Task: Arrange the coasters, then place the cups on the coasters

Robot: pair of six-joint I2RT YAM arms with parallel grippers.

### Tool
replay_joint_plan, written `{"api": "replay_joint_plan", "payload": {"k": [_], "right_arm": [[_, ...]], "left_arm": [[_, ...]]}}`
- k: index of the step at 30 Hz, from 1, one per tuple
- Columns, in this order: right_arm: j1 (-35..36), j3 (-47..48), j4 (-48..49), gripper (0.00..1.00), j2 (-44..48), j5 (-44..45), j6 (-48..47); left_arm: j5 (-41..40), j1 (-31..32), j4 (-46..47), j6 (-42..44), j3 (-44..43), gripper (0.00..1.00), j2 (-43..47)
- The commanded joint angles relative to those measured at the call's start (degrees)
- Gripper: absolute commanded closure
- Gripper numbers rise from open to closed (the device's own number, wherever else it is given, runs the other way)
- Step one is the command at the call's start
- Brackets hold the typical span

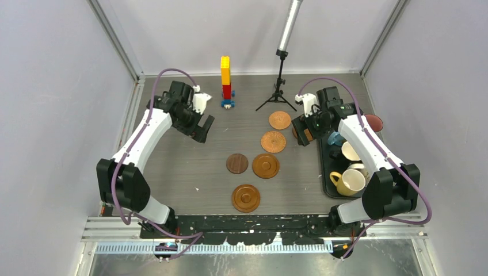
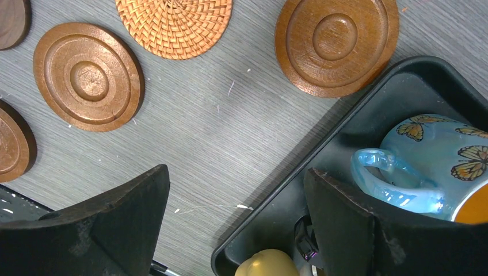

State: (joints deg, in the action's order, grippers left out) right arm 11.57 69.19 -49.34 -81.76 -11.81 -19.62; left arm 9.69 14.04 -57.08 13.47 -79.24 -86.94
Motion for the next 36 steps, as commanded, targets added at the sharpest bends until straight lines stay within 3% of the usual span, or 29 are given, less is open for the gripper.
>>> {"api": "replay_joint_plan", "payload": {"k": [1, 10, 14, 29, 36], "right_arm": [[0.33, 0.30, 0.67, 0.09, 0.77, -0.67, -1.04], [0.18, 0.88, 0.42, 0.09, -0.37, 1.10, -0.29], [-0.75, 1.39, 0.46, 0.09, -0.81, 1.28, 0.05], [-1.99, 1.65, 0.47, 0.09, -1.48, 2.93, -0.92], [-2.02, 1.62, 0.47, 0.09, -1.65, 2.99, -1.28]], "left_arm": [[0.62, 5.63, 3.04, 2.61, 1.41, 0.00, -0.31], [-3.10, 23.94, 13.27, 3.95, 6.99, 0.00, -4.04], [-4.02, 28.51, 15.64, 4.29, 7.01, 0.00, -8.16], [-9.25, 31.74, 21.78, 4.66, 7.81, 0.00, -19.11], [-9.50, 29.08, 19.73, 2.84, 7.44, 0.05, -20.91]]}}
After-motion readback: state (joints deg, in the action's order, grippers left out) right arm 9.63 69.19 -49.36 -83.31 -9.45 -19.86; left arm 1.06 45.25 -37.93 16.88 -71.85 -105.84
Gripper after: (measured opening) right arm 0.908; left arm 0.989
